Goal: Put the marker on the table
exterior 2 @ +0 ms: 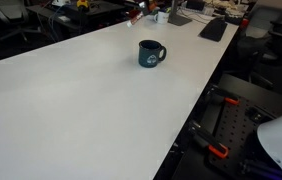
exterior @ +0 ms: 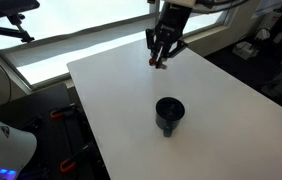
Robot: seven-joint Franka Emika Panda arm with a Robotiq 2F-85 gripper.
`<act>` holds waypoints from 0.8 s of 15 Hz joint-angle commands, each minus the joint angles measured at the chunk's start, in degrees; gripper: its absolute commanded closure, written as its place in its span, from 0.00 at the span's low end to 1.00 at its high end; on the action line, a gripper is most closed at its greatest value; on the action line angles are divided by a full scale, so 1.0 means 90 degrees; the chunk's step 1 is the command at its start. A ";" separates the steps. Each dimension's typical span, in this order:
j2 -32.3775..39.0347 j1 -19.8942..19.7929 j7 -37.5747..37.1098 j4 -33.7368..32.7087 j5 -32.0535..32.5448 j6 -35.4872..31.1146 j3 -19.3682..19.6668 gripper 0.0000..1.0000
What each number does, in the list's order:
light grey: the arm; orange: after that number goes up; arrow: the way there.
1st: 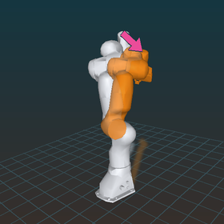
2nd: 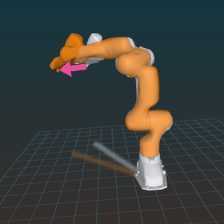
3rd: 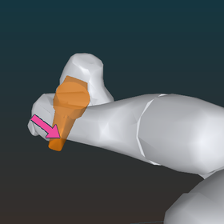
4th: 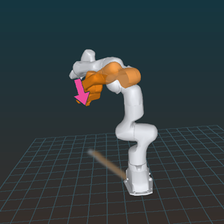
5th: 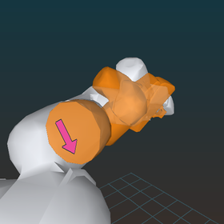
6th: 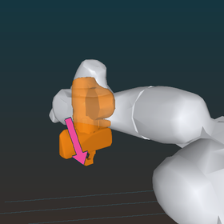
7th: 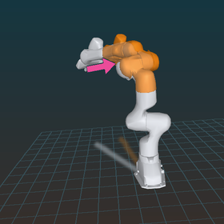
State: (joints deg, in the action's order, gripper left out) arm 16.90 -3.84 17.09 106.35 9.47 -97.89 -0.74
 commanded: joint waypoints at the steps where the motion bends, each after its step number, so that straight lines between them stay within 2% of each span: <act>1: -0.0659 0.0424 -0.0497 0.1085 0.0078 -0.1607 -0.0249 0.95; 7: -0.0184 0.0853 -0.0339 0.2429 -0.0418 -0.4772 -0.0734 0.95; 10: 0.0356 0.0848 -0.0256 0.3037 -0.0473 -0.6331 -0.0813 0.95; 12: 0.0747 0.0793 -0.0215 0.3202 -0.0402 -0.6945 -0.0815 0.95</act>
State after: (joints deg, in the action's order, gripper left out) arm 20.46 4.05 13.82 132.70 6.10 -153.50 -7.89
